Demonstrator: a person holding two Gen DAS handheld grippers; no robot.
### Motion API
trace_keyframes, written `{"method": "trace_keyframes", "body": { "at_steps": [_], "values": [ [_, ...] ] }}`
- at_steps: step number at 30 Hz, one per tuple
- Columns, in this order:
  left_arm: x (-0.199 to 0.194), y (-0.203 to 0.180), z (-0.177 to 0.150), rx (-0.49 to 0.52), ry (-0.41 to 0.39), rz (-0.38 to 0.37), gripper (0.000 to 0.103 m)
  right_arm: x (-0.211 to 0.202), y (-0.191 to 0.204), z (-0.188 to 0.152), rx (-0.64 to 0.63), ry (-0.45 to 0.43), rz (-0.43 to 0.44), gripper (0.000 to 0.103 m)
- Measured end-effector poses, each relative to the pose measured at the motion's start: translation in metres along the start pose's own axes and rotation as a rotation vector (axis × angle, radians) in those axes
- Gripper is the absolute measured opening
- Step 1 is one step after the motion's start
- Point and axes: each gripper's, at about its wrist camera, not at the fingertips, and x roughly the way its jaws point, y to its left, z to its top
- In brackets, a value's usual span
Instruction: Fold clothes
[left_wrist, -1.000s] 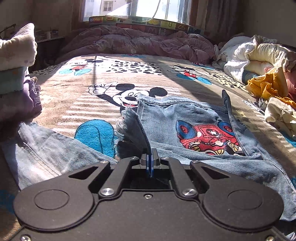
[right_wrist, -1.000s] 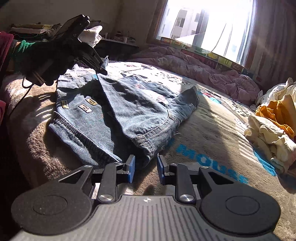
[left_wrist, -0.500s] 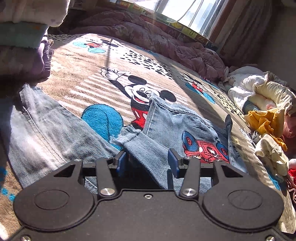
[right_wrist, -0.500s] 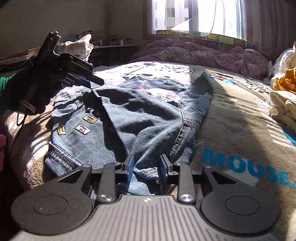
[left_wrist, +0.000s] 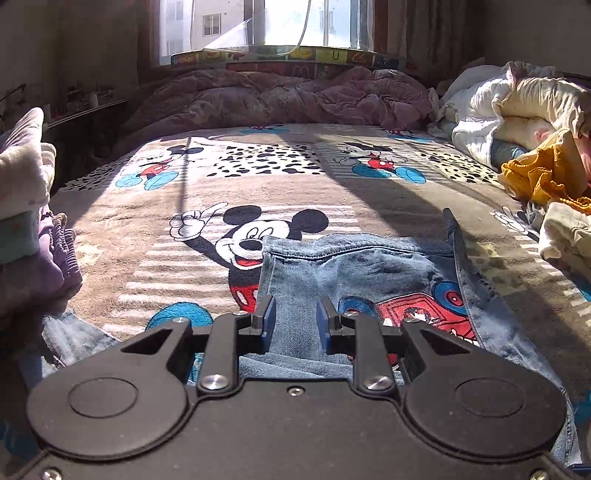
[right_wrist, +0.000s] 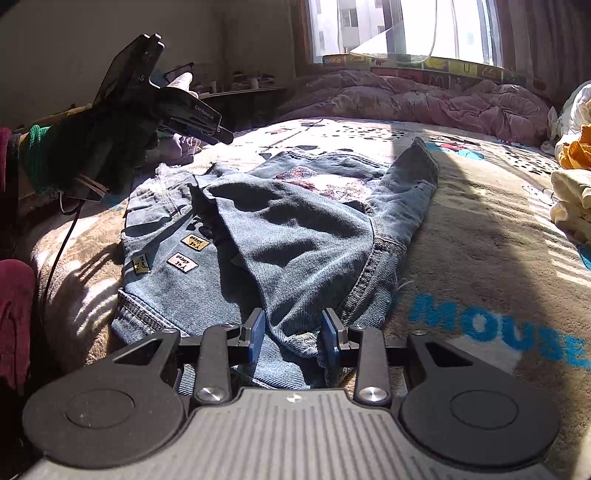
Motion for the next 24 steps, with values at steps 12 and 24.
{"method": "trace_keyframes", "body": {
  "at_steps": [12,24],
  "values": [
    [0.126,-0.107,0.064,-0.026,0.161,-0.248,0.042,0.010,-0.015,0.006,0.102,-0.082,0.061,0.045],
    [0.204,-0.116,0.063,-0.023,0.238,-0.162,0.020,0.039,-0.012,0.001,0.119,-0.002,0.100,0.061]
  ]
}}
